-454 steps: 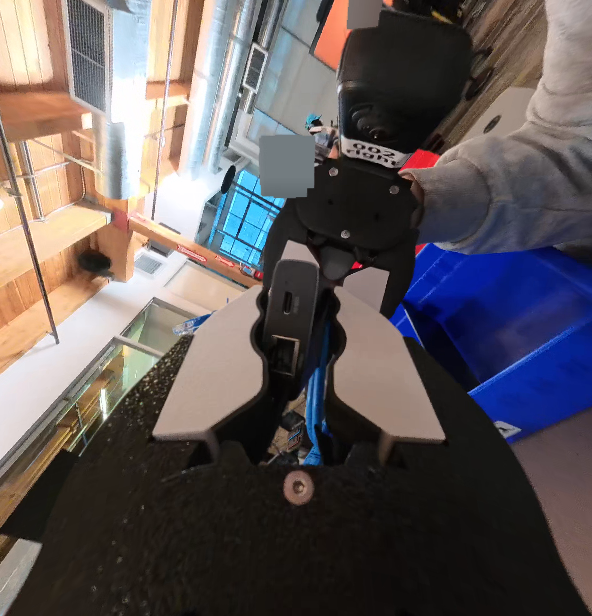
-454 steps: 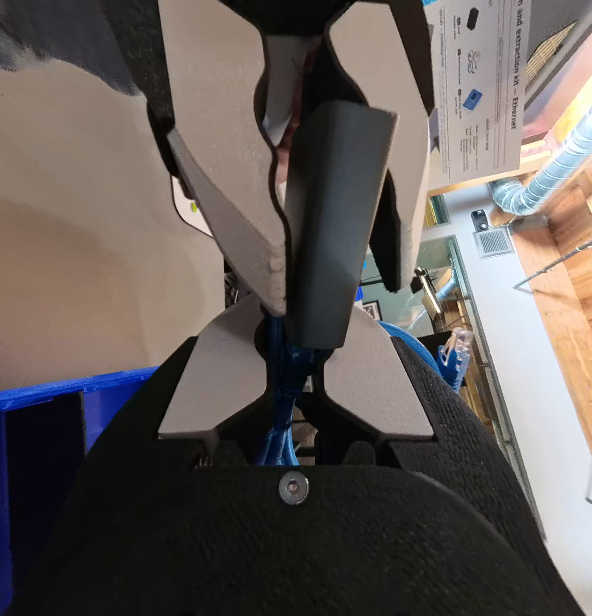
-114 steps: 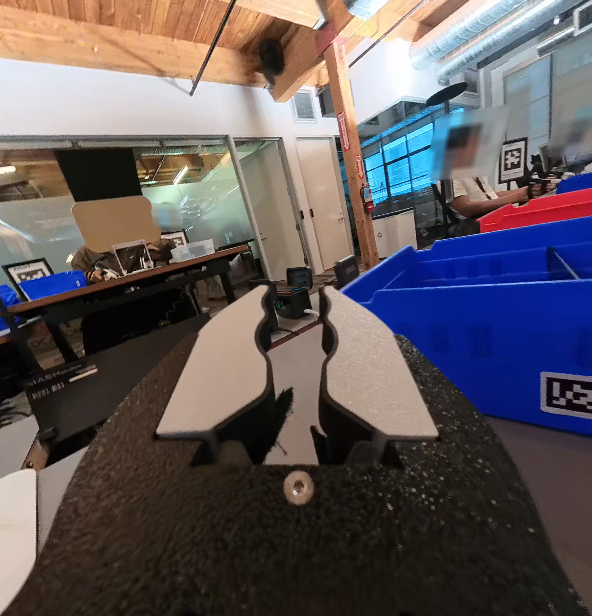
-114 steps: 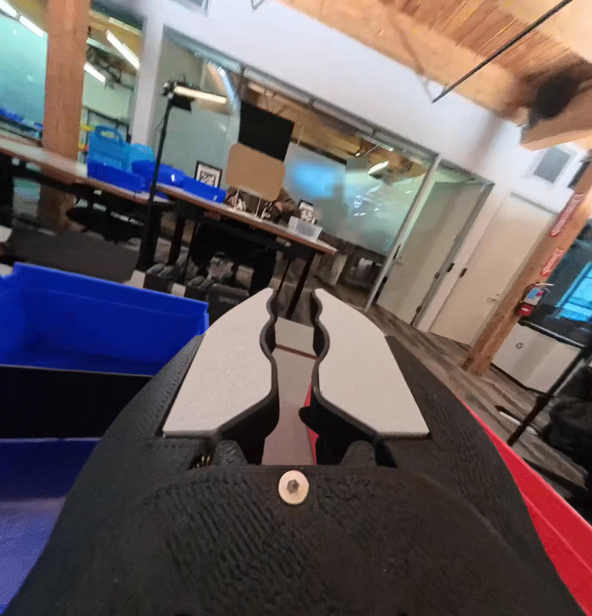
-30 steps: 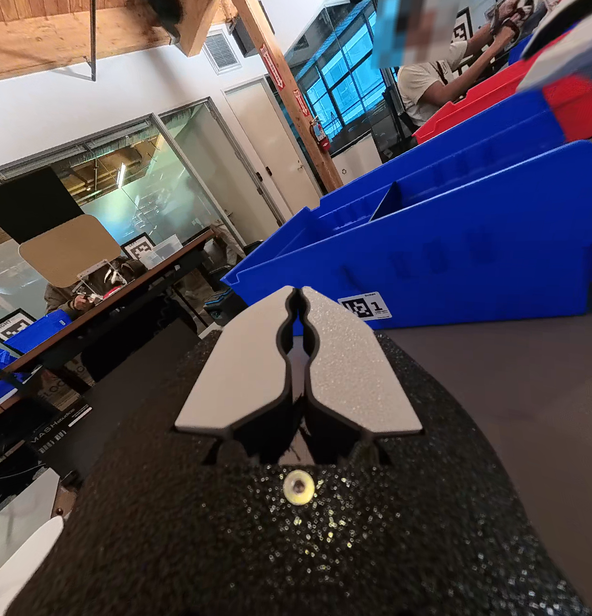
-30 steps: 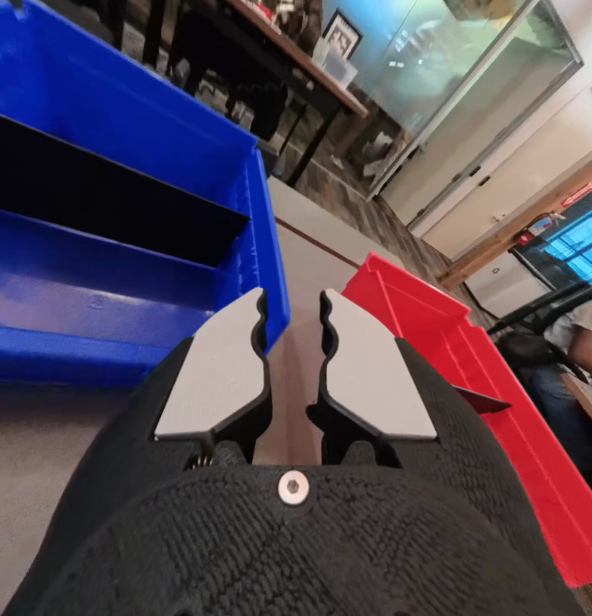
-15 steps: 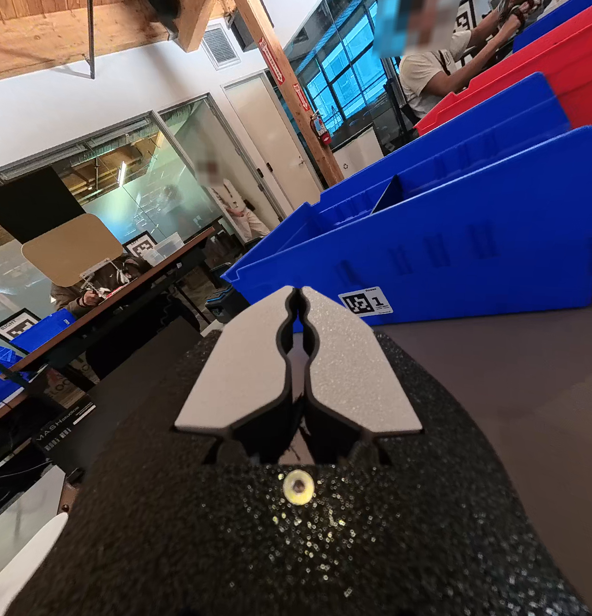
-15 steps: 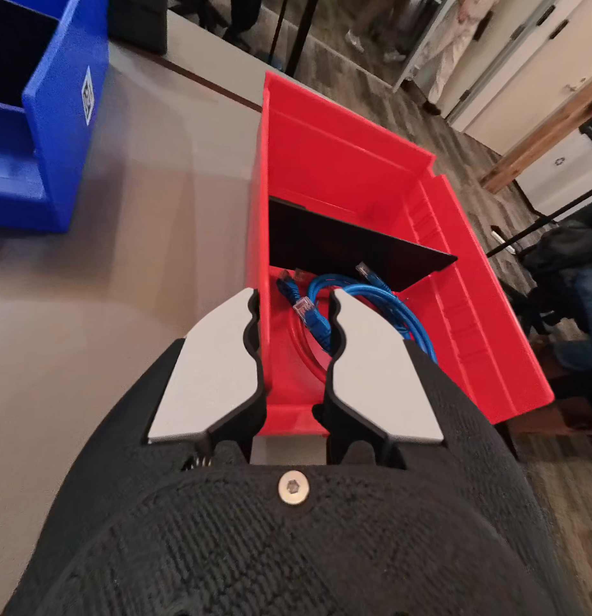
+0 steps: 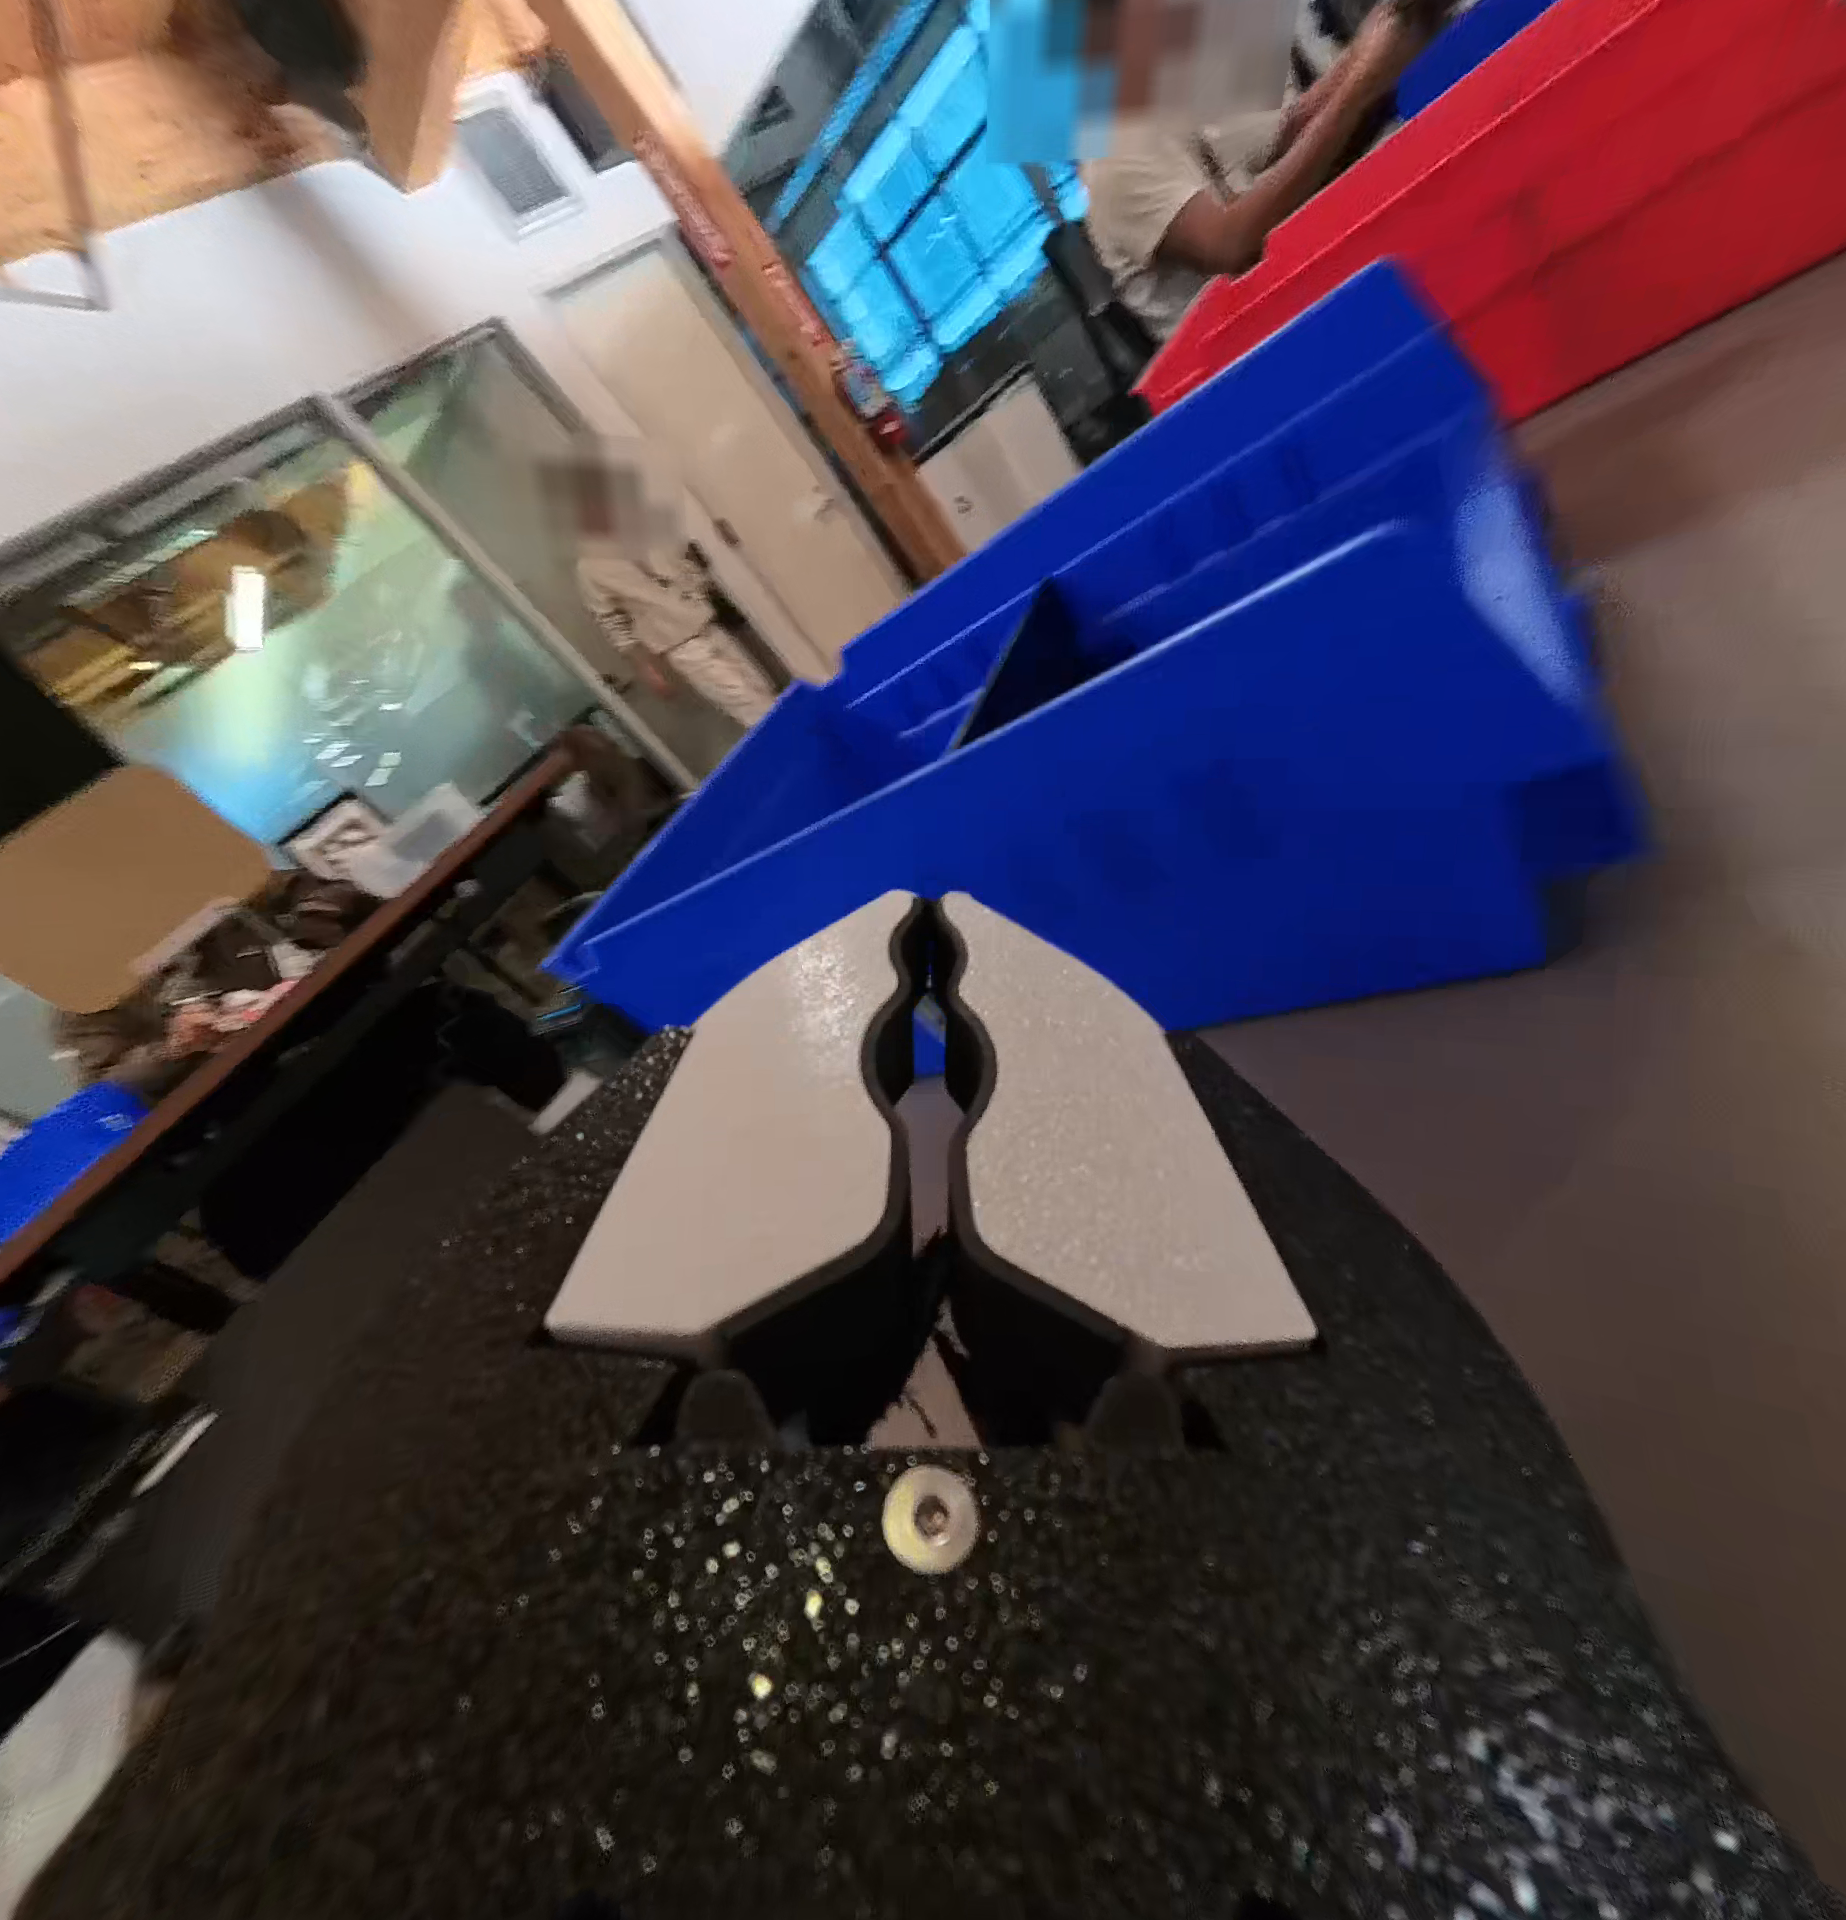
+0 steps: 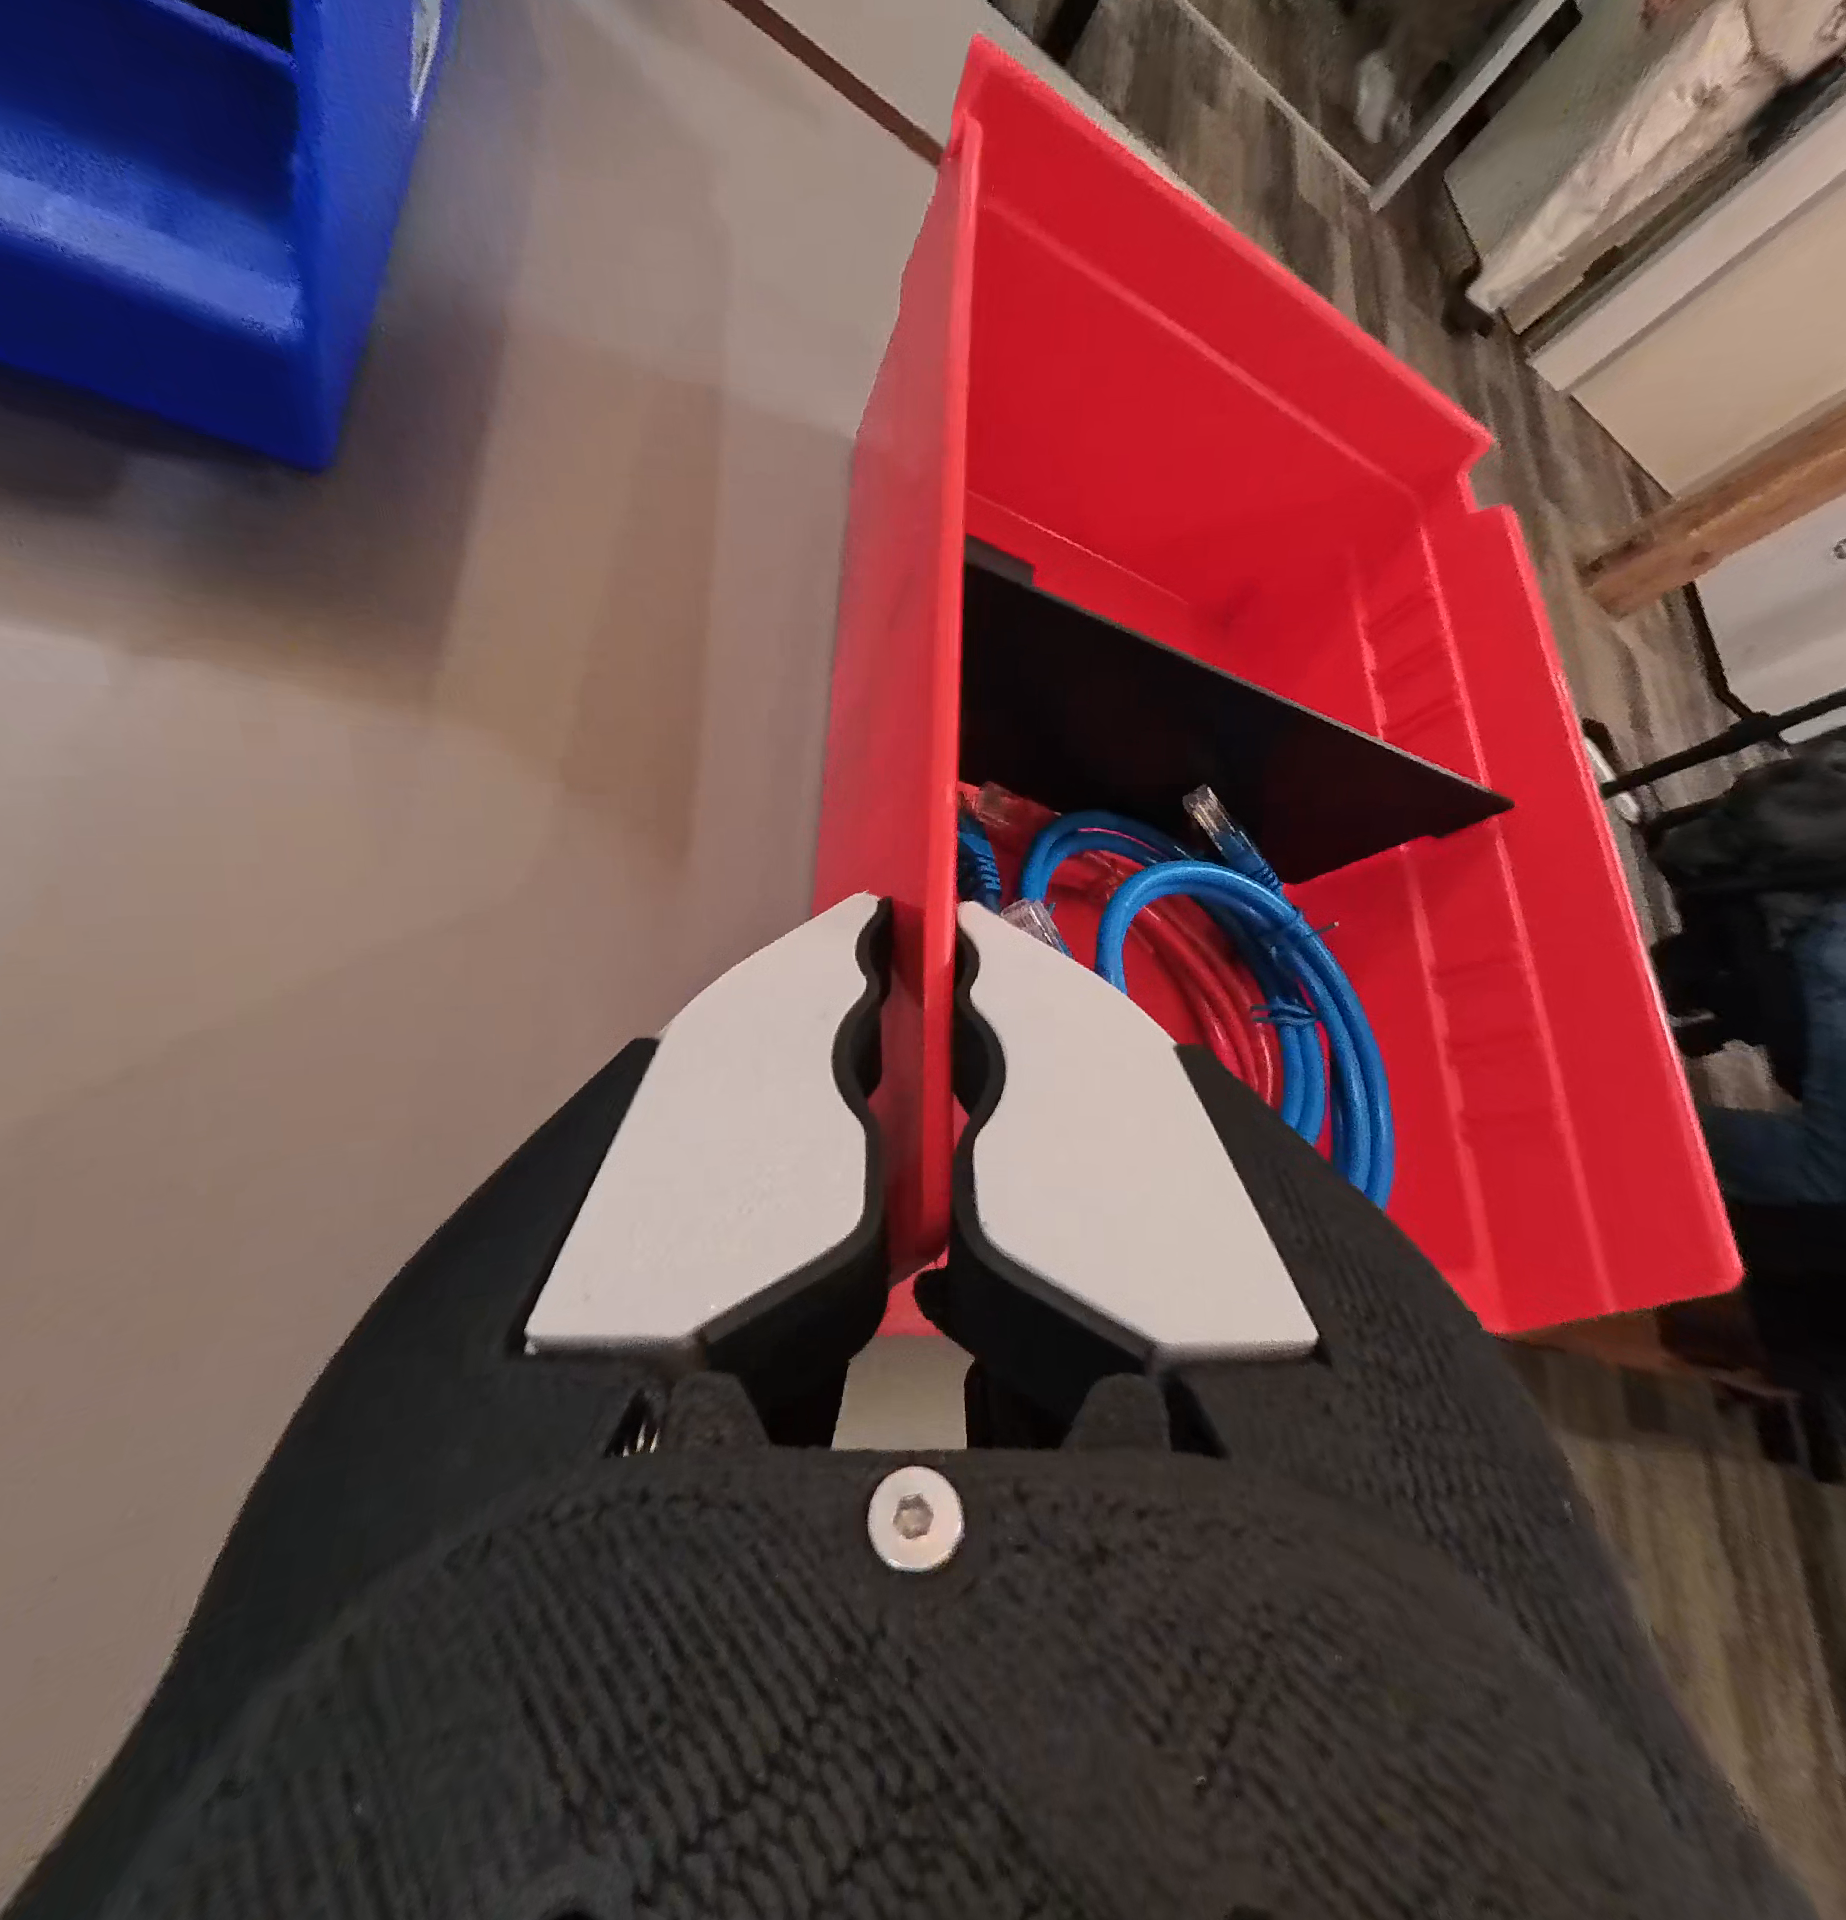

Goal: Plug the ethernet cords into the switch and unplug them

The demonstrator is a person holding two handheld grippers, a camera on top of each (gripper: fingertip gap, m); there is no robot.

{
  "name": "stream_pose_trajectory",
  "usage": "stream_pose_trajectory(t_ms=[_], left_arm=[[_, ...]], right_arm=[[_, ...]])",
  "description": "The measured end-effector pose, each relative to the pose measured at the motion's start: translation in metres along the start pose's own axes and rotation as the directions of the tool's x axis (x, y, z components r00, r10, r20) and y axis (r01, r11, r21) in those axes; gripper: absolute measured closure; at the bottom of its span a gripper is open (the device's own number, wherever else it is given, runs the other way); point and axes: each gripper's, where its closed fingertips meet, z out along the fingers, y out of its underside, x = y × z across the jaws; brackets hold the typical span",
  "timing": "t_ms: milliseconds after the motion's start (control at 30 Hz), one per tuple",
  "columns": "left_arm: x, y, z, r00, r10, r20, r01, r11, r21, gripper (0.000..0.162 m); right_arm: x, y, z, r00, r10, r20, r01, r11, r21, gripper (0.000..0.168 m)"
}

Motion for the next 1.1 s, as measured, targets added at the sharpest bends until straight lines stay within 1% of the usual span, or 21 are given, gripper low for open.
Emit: stream_pose_trajectory(t_ms=[33, 67, 200, 300, 367, 467, 600, 667, 767, 800, 900, 1033, 1100], left_arm=[[0.009, -0.005, 0.001, 0.999, -0.014, -0.037, 0.015, 1.0, 0.004, 0.162], [0.014, -0.008, 0.001, 0.999, -0.012, -0.042, 0.013, 1.0, 0.002, 0.162], [0.033, -0.016, 0.001, 0.994, 0.101, -0.032, -0.102, 0.994, -0.034, 0.162], [0.046, -0.027, -0.002, 0.99, 0.136, -0.036, -0.137, 0.99, -0.036, 0.162], [0.054, -0.043, -0.005, 0.988, 0.15, -0.039, -0.15, 0.989, -0.003, 0.162], [0.07, -0.077, -0.01, 0.987, 0.148, -0.056, -0.144, 0.986, 0.079, 0.162], [0.096, -0.111, -0.01, 0.988, 0.087, -0.125, -0.071, 0.989, 0.131, 0.162], [0.112, -0.128, -0.011, 0.981, 0.058, -0.187, -0.027, 0.986, 0.163, 0.162], [0.132, -0.15, -0.008, 0.969, 0.049, -0.243, -0.001, 0.982, 0.191, 0.152], [0.137, -0.158, -0.007, 0.967, 0.049, -0.251, 0.005, 0.978, 0.208, 0.146], [0.151, -0.179, -0.005, 0.961, 0.096, -0.259, -0.028, 0.967, 0.254, 0.135], [0.172, -0.186, -0.011, 0.931, 0.148, -0.333, -0.059, 0.963, 0.265, 0.121], [0.18, -0.186, -0.016, 0.917, 0.142, -0.374, -0.044, 0.965, 0.259, 0.107]], right_arm=[[-0.001, 0.003, -0.005, 1.0, -0.005, 0.011, 0.005, 1.0, 0.004, 0.161], [-0.002, 0.007, -0.01, 1.0, -0.017, 0.023, 0.016, 1.0, 0.005, 0.161], [-0.003, 0.023, -0.034, 0.994, -0.082, 0.069, 0.083, 0.996, -0.011, 0.161], [-0.004, 0.038, -0.054, 0.986, -0.102, 0.132, 0.102, 0.995, 0.007, 0.161], [-0.006, 0.047, -0.069, 0.975, -0.14, 0.172, 0.134, 0.99, 0.045, 0.161], [-0.011, 0.062, -0.089, 0.952, -0.185, 0.246, 0.163, 0.981, 0.104, 0.162], [-0.021, 0.076, -0.115, 0.906, -0.278, 0.32, 0.223, 0.955, 0.196, 0.162], [-0.025, 0.081, -0.127, 0.881, -0.329, 0.339, 0.25, 0.934, 0.256, 0.163], [-0.037, 0.087, -0.146, 0.832, -0.378, 0.405, 0.249, 0.908, 0.336, 0.164], [-0.043, 0.088, -0.152, 0.814, -0.385, 0.435, 0.238, 0.904, 0.355, 0.164], [-0.058, 0.09, -0.167, 0.761, -0.409, 0.503, 0.22, 0.893, 0.392, 0.164], [-0.076, 0.09, -0.184, 0.71, -0.447, 0.544, 0.228, 0.877, 0.423, 0.164], [-0.085, 0.089, -0.189, 0.688, -0.469, 0.554, 0.234, 0.866, 0.442, 0.164]])
